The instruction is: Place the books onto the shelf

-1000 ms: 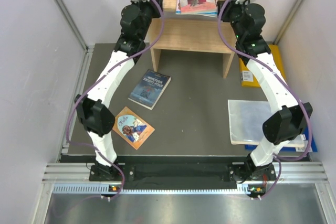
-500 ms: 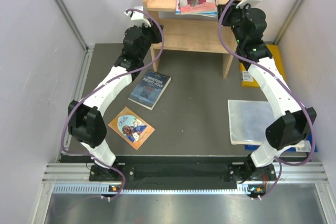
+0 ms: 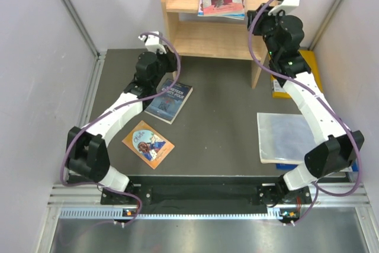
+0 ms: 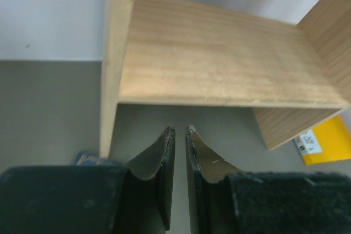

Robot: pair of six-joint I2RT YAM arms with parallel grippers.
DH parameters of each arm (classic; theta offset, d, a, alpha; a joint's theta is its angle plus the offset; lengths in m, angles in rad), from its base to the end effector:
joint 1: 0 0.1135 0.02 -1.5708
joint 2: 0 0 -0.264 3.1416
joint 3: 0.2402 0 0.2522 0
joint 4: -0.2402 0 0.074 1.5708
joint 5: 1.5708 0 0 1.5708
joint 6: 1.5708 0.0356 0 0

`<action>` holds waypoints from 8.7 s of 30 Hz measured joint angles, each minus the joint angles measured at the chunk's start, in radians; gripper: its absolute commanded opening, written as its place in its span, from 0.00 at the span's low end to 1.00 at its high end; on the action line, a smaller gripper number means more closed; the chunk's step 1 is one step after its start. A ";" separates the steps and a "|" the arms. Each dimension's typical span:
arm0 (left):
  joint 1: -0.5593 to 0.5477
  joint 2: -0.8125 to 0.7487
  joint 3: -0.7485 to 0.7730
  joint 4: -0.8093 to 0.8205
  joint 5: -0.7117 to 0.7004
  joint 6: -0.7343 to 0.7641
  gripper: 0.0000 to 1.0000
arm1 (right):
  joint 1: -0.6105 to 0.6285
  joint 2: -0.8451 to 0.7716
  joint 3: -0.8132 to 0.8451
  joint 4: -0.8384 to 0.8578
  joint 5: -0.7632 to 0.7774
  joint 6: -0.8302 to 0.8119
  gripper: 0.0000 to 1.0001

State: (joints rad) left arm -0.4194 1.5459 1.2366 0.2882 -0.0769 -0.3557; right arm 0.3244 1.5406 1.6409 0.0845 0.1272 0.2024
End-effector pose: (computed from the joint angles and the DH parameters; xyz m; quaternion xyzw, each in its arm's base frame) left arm 0.3432 -0.1500 0.3577 -0.0041 0.7145 -0.2388 0.6576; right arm 0.3400 0.1096 0.4817 0.0099 0.6393 0.1607 0.7519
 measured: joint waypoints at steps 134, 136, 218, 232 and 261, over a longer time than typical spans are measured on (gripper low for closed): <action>0.216 0.439 -0.520 0.983 1.098 -0.761 0.00 | 0.166 0.187 -0.489 -0.108 -0.912 0.011 0.46; 0.208 0.422 -0.520 0.976 1.088 -0.756 0.00 | 0.171 0.159 -0.504 -0.111 -0.863 0.006 0.65; 0.016 0.148 -0.429 0.941 0.720 -0.660 0.00 | 0.343 -0.118 -1.335 1.135 -0.139 0.726 0.47; -0.032 0.274 -0.417 1.013 0.685 -0.725 0.00 | 0.342 -0.227 -1.405 1.030 -0.089 0.665 0.48; -0.050 0.361 -0.372 1.054 0.695 -0.893 0.00 | 0.340 -0.323 -1.435 0.975 -0.101 0.614 0.67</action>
State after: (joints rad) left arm -0.4694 1.9072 0.8642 1.3426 0.6182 -1.2484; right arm 0.6640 1.2171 0.2054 1.0599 0.0265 0.8165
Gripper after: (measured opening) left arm 0.252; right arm 0.663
